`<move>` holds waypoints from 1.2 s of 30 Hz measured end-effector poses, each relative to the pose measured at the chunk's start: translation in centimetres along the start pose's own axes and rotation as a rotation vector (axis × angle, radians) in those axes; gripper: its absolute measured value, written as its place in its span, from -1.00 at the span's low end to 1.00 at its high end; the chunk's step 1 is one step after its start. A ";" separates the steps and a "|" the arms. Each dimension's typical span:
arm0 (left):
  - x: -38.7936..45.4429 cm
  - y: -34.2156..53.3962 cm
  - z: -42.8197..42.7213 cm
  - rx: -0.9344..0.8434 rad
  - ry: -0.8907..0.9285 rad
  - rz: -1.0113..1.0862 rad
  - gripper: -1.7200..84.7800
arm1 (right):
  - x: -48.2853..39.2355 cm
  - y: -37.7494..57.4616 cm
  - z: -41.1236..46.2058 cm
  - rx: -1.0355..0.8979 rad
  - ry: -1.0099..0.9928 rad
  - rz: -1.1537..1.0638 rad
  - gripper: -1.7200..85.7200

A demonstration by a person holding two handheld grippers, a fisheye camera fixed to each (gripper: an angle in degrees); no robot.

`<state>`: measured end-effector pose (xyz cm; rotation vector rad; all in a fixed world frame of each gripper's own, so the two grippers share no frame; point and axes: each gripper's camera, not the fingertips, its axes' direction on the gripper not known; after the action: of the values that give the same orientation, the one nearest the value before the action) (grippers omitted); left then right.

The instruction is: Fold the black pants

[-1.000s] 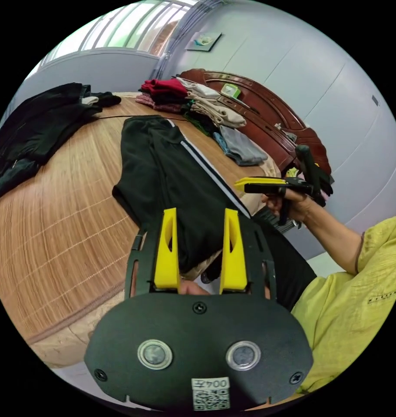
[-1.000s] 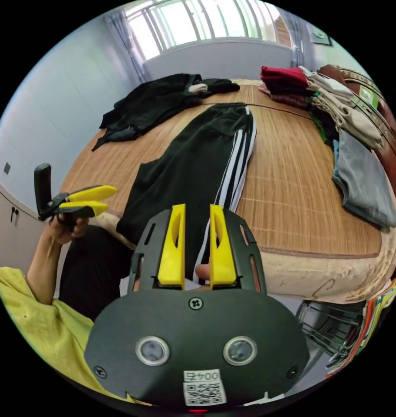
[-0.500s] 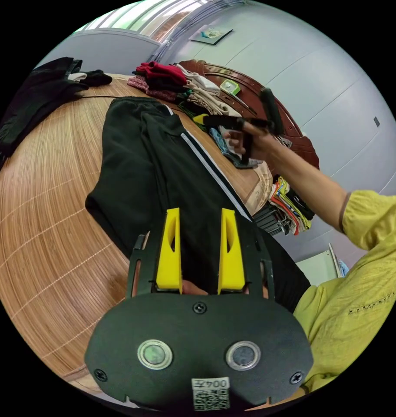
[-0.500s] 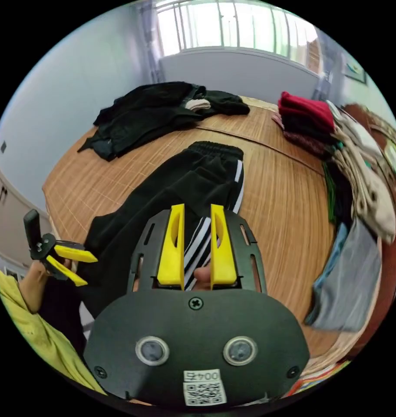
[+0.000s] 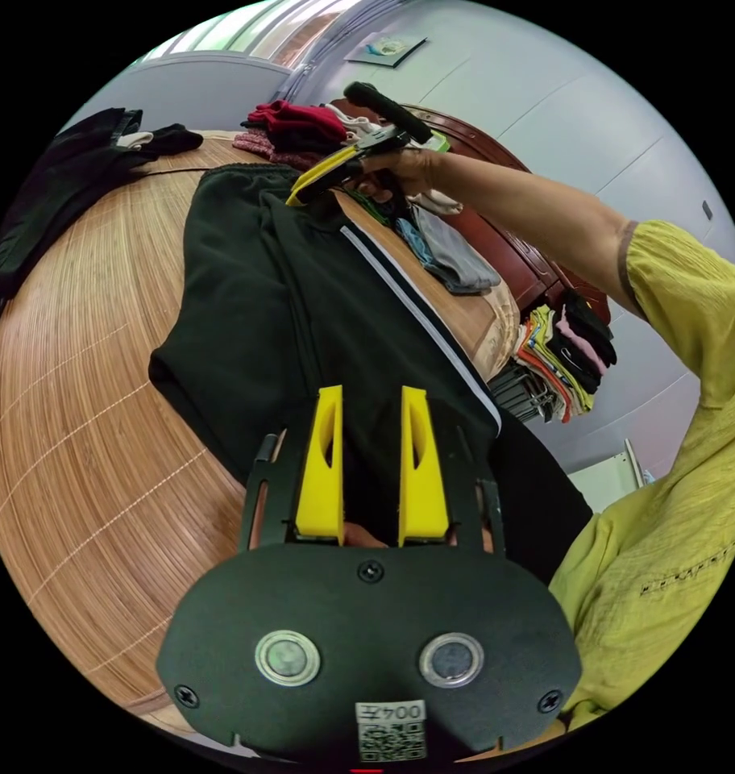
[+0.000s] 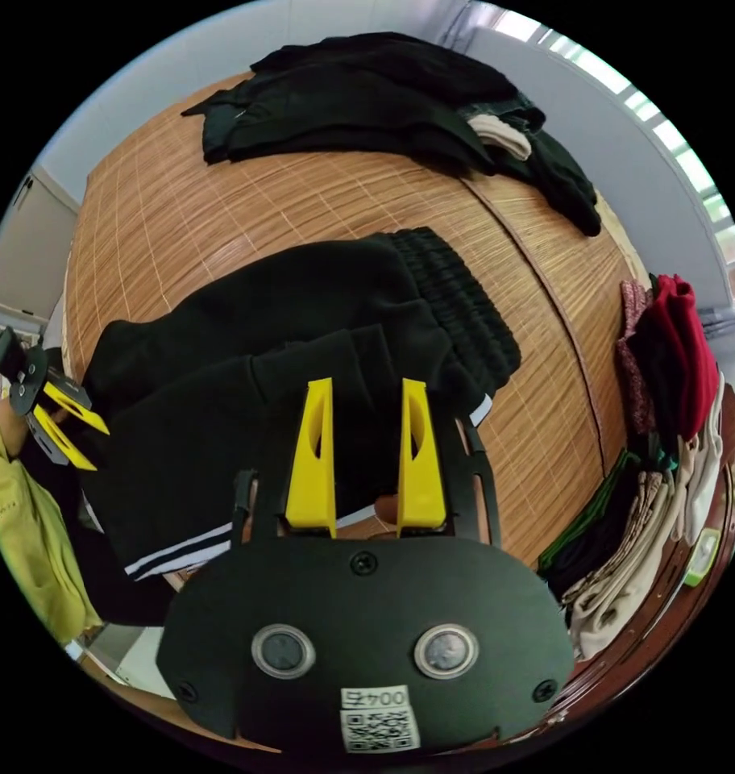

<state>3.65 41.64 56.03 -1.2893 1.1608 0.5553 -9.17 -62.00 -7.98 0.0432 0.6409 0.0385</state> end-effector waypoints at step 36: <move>4.1 -1.7 4.3 0.090 -0.115 0.001 -0.68 | -17.1 15.5 -8.6 0.505 0.498 0.161 -0.87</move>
<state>8.18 44.08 52.56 -1.1655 1.0792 0.5643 -28.36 -47.12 -3.91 0.5883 1.1320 0.0423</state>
